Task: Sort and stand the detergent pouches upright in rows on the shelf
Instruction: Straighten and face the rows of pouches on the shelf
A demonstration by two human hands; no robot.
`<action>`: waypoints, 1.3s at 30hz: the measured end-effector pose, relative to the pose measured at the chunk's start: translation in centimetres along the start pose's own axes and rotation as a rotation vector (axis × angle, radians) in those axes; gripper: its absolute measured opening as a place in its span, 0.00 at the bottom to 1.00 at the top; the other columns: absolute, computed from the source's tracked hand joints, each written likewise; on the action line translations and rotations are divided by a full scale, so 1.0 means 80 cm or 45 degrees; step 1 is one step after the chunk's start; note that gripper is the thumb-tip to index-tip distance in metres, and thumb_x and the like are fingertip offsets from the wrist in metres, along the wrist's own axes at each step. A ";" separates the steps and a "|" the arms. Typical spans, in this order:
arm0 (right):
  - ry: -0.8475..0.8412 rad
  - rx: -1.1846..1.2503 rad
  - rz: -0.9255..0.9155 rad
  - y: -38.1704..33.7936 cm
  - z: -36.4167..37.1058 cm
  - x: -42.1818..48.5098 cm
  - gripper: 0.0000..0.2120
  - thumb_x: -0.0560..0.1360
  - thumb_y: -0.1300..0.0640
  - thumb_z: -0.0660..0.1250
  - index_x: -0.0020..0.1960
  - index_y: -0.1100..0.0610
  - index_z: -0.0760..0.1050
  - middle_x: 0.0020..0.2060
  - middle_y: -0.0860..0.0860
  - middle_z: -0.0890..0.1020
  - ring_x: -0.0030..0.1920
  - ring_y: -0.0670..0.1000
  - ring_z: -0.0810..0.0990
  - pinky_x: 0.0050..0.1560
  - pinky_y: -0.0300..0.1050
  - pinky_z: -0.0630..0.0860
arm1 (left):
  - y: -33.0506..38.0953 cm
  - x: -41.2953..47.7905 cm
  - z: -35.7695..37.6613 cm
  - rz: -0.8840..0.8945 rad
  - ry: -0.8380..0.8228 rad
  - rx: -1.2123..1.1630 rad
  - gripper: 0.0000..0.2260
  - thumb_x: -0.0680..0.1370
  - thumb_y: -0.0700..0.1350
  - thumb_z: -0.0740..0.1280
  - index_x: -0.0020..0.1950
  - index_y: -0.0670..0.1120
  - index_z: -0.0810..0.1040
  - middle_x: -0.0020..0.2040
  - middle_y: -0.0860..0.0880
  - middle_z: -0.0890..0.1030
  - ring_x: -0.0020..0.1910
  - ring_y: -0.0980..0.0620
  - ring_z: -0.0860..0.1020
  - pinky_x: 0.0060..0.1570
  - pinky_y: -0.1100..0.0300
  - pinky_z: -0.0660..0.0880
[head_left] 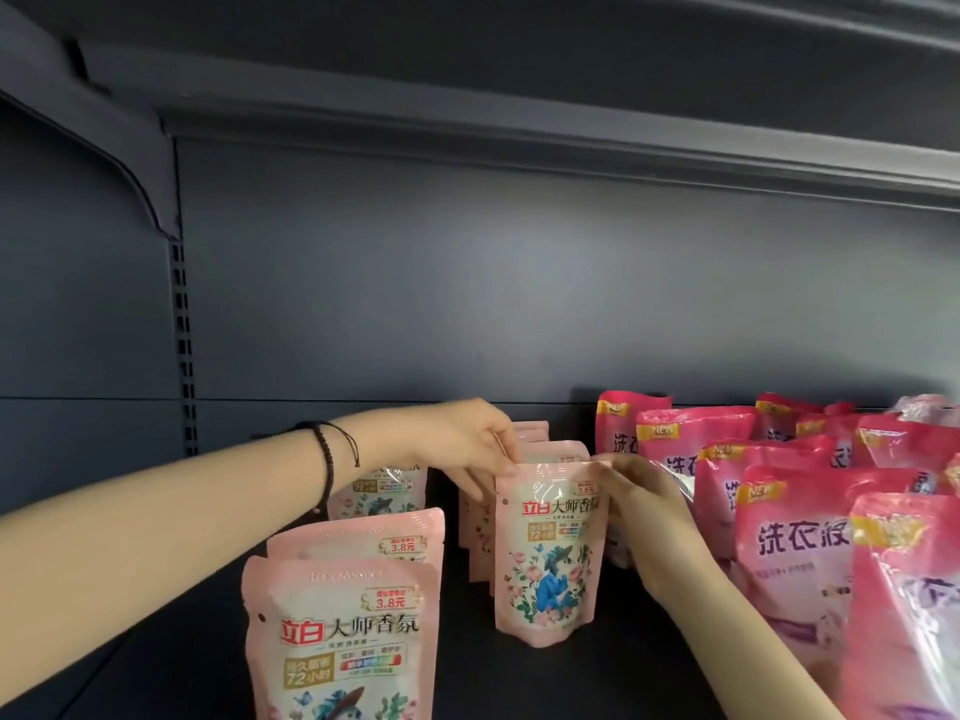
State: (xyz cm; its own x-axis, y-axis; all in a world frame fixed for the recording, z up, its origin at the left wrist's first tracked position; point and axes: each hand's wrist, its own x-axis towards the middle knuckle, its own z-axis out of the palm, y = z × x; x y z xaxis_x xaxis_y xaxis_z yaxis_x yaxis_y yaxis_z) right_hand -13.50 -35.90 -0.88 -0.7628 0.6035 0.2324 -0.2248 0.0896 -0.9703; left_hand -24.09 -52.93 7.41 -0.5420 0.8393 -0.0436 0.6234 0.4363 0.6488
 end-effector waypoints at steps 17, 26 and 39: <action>-1.006 -1.552 -1.159 -0.107 0.081 -0.045 0.14 0.78 0.44 0.60 0.60 0.45 0.75 0.51 0.41 0.78 0.50 0.40 0.78 0.52 0.39 0.76 | -0.057 -0.193 -0.063 -0.110 0.062 1.271 0.10 0.79 0.61 0.57 0.58 0.63 0.73 0.52 0.63 0.77 0.51 0.64 0.74 0.48 0.68 0.70; -0.878 -1.587 -0.960 -0.086 0.105 -0.066 0.08 0.78 0.46 0.63 0.44 0.49 0.76 0.39 0.41 0.78 0.41 0.42 0.77 0.43 0.40 0.75 | -0.073 -0.192 -0.044 0.084 0.140 1.025 0.13 0.80 0.58 0.55 0.51 0.57 0.77 0.35 0.57 0.74 0.33 0.59 0.70 0.36 0.65 0.65; -0.187 -0.106 -0.502 -0.093 0.022 -0.058 0.07 0.79 0.57 0.63 0.47 0.61 0.76 0.42 0.55 0.83 0.43 0.52 0.83 0.48 0.48 0.80 | 0.037 -0.118 0.005 0.334 0.864 0.299 0.08 0.81 0.45 0.61 0.49 0.47 0.79 0.43 0.52 0.84 0.44 0.53 0.81 0.49 0.49 0.77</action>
State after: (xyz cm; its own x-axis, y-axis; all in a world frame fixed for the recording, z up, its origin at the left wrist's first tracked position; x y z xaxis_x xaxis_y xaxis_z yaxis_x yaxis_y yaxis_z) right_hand -9.35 -40.74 5.37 -0.7077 0.3913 0.5882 -0.4716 0.3583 -0.8058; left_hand -16.87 -59.41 9.43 -0.5397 0.5749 0.6150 0.8419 0.3715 0.3915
